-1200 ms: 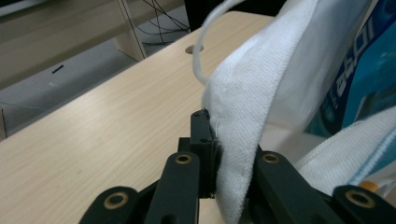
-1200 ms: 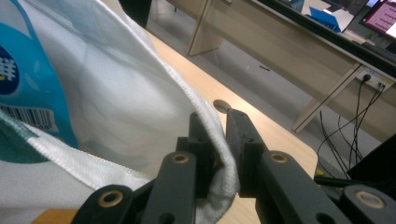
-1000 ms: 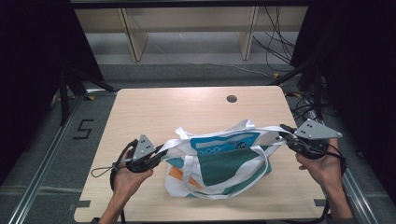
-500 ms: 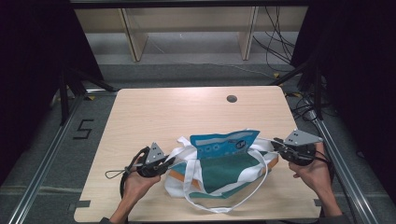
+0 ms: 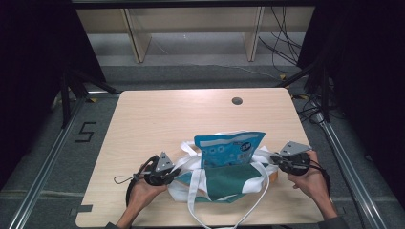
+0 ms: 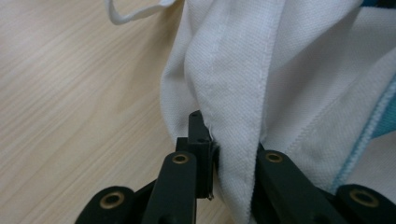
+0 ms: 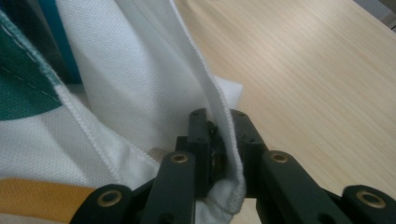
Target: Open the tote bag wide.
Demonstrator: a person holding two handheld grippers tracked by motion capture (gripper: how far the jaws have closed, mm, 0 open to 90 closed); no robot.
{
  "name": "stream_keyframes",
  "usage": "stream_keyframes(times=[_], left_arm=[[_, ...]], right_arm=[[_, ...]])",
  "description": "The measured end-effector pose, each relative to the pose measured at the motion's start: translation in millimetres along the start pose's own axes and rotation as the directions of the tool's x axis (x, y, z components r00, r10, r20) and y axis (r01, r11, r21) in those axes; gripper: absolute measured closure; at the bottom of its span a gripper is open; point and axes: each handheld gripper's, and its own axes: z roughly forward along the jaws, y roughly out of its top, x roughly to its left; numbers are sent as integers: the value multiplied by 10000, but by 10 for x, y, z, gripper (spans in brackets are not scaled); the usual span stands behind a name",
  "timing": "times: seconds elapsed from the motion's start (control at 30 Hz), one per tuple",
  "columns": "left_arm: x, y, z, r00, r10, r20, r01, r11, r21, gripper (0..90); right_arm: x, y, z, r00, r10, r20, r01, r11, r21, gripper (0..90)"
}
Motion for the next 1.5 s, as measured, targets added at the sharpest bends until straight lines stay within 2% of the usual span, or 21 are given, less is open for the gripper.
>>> stream_keyframes(times=[0.13,0.2,0.27,0.3,0.4,0.47,0.63,0.67,0.73,0.77,0.8,1.0,1.03,1.07,1.13,1.2,1.3,1.37,1.4,1.43,1.5], left_arm=[[6,-52,30,9998,-162,84,162,9999,49,820],[9,-71,80,10000,43,73,-45,9996,295,819],[10,-100,108,9996,-215,179,211,9995,244,823],[33,-93,104,9999,114,106,-116,9997,230,821],[9,-85,118,9999,47,-130,-43,9995,297,819],[18,-59,130,9993,284,-262,-273,9988,411,808],[166,-25,203,9975,-41,-707,63,9995,305,799],[189,-17,226,9967,-256,-767,279,9992,294,798],[249,-10,236,9974,-279,-672,301,9990,324,797],[281,-18,248,9967,-491,-647,505,9985,195,797],[314,-20,245,9975,-449,-554,464,9986,262,796],[388,22,305,9933,-577,-999,602,9979,223,791],[385,22,313,9915,-864,-977,896,9955,295,791],[406,28,309,9927,-674,-997,712,9969,348,790],[409,29,305,9921,-874,-901,905,9954,314,782],[409,47,271,9920,-893,-889,931,9949,392,737],[425,104,191,9927,-921,-783,934,9956,124,682],[422,161,91,9919,-1102,-639,1085,9936,-301,639],[417,197,39,9913,-1211,-523,1186,9918,-476,598],[416,245,-26,9934,-1085,-375,1068,9933,-451,598],[386,346,-139,9957,-761,-534,724,9950,-689,587]], right_arm=[[33,-75,64,9999,-14,-155,17,9998,194,811],[50,-118,115,9992,22,-393,-5,9990,441,816],[68,-151,177,9989,89,-466,-63,9984,559,818],[79,-161,206,9985,152,-521,-118,9978,652,824],[82,-169,264,9984,20,-570,16,9980,633,832],[93,-163,274,9986,93,-519,-60,9979,638,831],[38,-98,362,9991,166,-397,-145,9986,518,830],[28,-66,397,9993,197,-329,-179,9985,521,830],[-9,-10,468,9996,104,-272,-93,9990,434,829],[-20,4,485,9992,264,-309,-249,9986,470,828],[-34,12,498,9988,316,-363,-300,9986,435,828],[-62,66,575,9991,371,-197,-364,9988,331,827],[-79,82,596,9992,348,-205,-341,9989,320,825],[-91,100,616,9989,414,-215,-406,9986,327,824],[-120,118,640,9982,540,-266,-532,9981,301,798],[-164,121,610,9963,854,-53,-852,9961,227,664],[-280,147,450,9815,1911,104,-1910,9815,-127,520],[-377,171,323,9813,1925,70,-1913,9781,-816,471],[-403,228,187,9785,2062,-69,-2056,9715,-1181,461],[-403,228,187,9785,2062,-69,-2056,9715,-1181,461],[-360,321,54,9852,1704,188,-1658,9749,-1487,457]])
